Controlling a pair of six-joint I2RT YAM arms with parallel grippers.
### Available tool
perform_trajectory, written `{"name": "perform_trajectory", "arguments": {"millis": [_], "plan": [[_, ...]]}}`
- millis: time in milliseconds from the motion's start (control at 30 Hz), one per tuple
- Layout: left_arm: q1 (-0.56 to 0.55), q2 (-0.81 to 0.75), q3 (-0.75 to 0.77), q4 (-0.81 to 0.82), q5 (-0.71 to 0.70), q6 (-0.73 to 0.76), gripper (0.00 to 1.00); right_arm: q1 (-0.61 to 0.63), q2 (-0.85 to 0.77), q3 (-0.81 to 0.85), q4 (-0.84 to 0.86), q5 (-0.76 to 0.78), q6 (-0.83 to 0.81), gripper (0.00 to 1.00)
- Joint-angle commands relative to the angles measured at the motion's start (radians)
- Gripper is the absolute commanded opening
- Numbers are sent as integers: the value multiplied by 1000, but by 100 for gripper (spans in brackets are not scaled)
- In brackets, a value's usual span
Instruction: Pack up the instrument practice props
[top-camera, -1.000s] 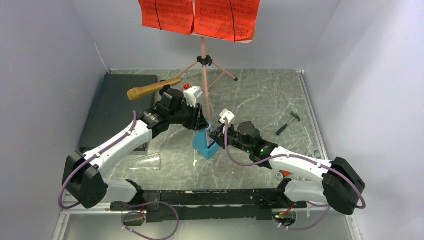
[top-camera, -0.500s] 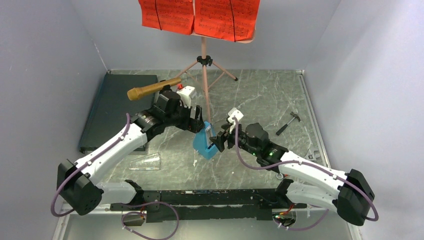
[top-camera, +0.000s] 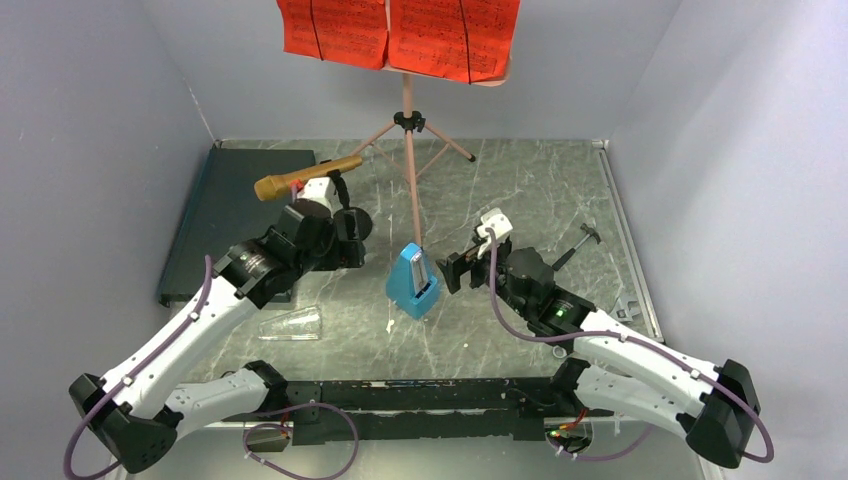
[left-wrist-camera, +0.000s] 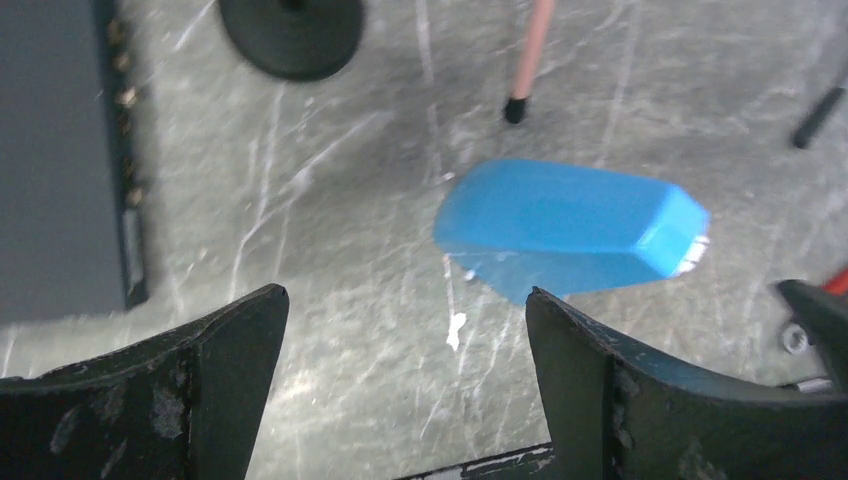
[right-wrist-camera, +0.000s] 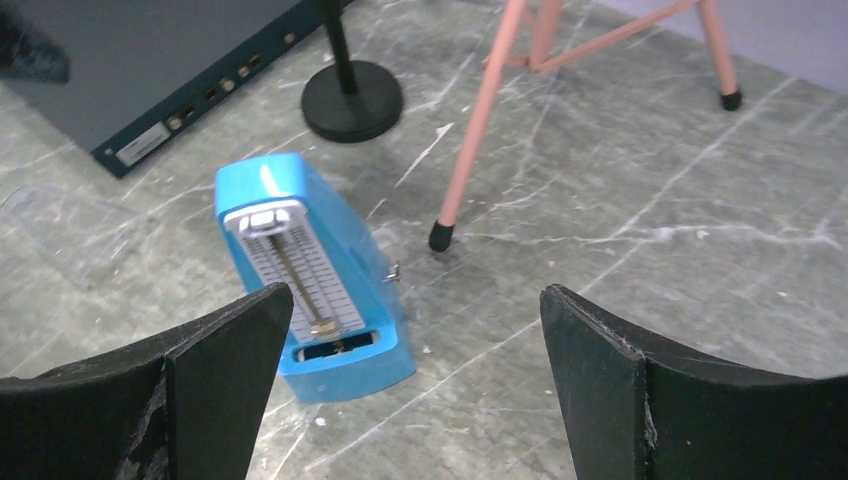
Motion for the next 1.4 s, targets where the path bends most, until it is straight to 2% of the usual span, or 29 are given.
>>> {"name": "perform_trajectory", "arguments": {"millis": [0,133,267,433,733,867,1100,1367], "plan": [[3,-9,-11,-230,-187,-235,94,2,-21,74,-26,138,-4,100],[9,-10,-41,-366,-244,-446,94,1,-36,79,-29,182,-4,100],[37,-8,-89,-457,-227,-640,94,0,-41,78,-43,178,4,100],[92,-39,-158,-539,-192,-791,94,0,-76,40,-43,158,21,100],[317,-45,-283,-489,-34,-777,94,1,-108,-16,-27,116,21,100],[355,-66,-357,-448,-20,-833,94,0,-99,-22,-19,83,17,100],[449,-79,-489,-262,17,-909,94,1,-73,-21,-13,32,-3,100],[476,-26,-480,-197,-26,-965,94,0,-41,-16,-8,13,-12,100]]}}
